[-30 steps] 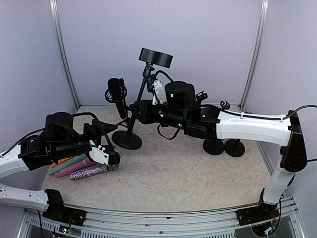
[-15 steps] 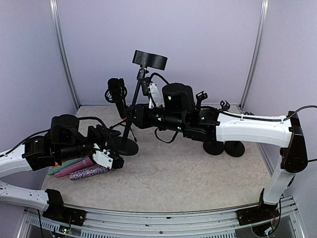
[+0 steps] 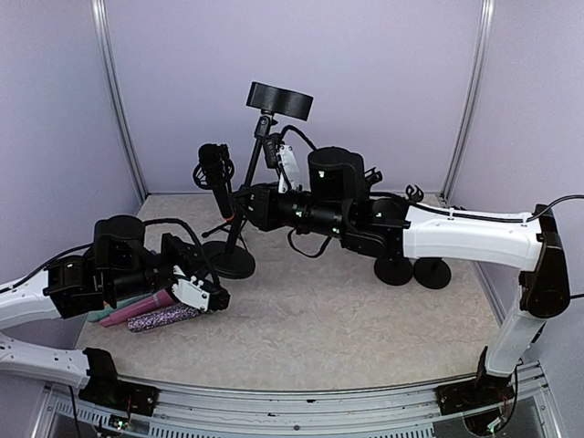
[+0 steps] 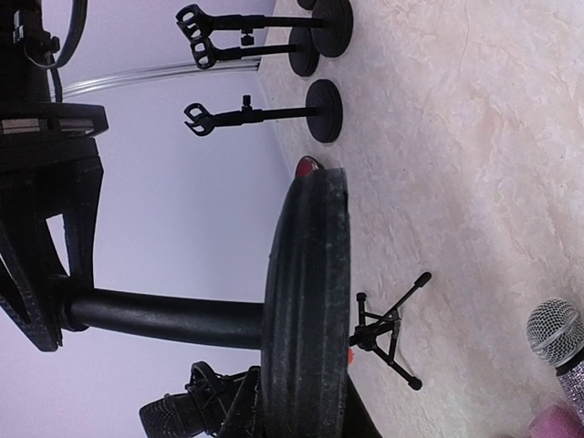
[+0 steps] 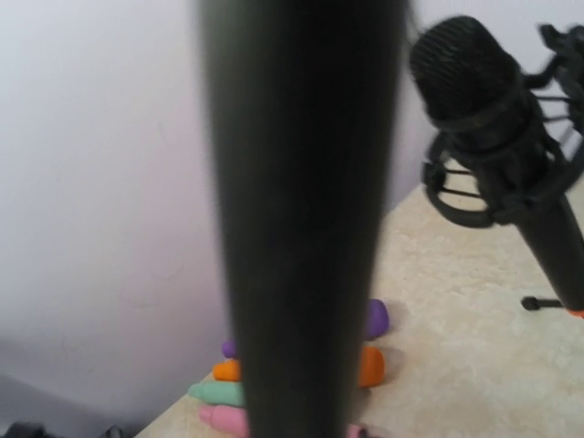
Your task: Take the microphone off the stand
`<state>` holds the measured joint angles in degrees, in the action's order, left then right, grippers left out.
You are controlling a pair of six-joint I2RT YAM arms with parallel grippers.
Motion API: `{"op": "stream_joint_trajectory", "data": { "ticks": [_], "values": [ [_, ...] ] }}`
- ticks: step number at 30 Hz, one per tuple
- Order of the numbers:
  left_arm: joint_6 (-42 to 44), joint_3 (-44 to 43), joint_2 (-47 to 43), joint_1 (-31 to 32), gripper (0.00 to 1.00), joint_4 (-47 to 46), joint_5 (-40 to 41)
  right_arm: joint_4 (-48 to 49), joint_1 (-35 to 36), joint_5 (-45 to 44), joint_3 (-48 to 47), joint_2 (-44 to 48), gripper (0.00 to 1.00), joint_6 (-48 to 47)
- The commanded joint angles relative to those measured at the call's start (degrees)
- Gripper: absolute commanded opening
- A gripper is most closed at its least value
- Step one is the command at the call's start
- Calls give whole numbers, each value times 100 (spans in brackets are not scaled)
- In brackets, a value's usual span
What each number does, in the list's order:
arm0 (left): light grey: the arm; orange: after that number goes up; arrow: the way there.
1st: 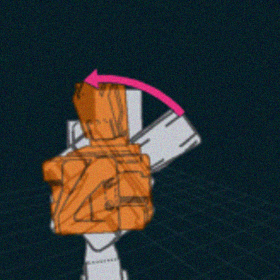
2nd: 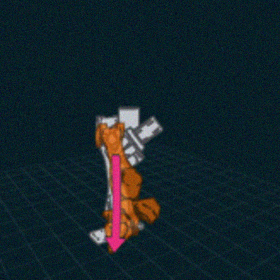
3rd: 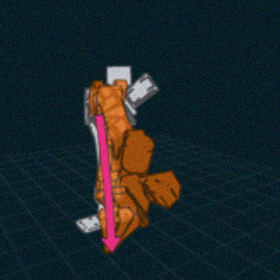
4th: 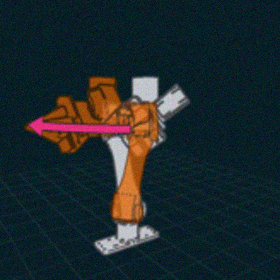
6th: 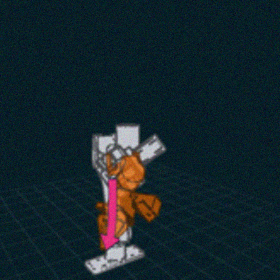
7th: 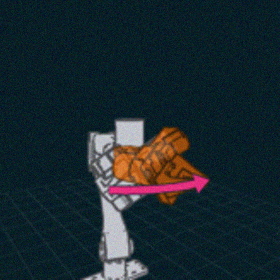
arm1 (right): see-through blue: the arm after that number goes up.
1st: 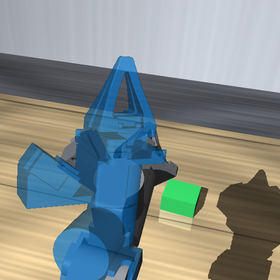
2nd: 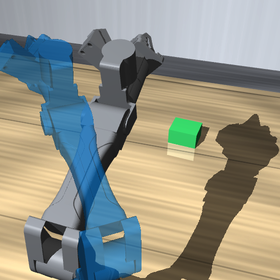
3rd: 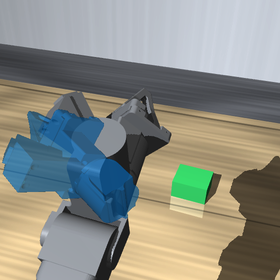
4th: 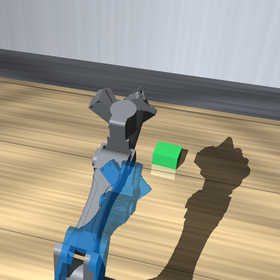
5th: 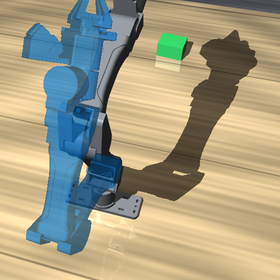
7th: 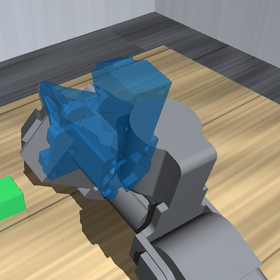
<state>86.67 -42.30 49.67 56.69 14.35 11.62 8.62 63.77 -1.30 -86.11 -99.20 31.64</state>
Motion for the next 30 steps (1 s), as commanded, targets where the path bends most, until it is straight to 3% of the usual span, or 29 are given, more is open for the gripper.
{"op": "stream_joint_trajectory", "data": {
  "ticks": [1, 8, 18, 24, 27, 30],
  "values": [
    [102, 231, -198, 52, 0, -760, -196, 1227, 110, 1534, 142, 545, 0, -425],
    [108, 427, -309, 108, 0, -1353, -192, 2892, 110, 3628, 891, 903, 0, -492],
    [219, 581, -353, 238, 0, -1662, -247, 3075, 110, 6091, 286, 513, 0, -152],
    [210, 592, -360, 282, 0, -1870, -243, 3149, 56, 6600, 251, 409, 0, -21],
    [225, 664, -432, 281, 0, -2097, -267, 2989, -55, 6238, 312, 498, 27, -1],
    [445, 909, -477, 282, 0, -2652, -134, 1931, -201, 4683, 468, 843, 64, -575]
  ]
}}
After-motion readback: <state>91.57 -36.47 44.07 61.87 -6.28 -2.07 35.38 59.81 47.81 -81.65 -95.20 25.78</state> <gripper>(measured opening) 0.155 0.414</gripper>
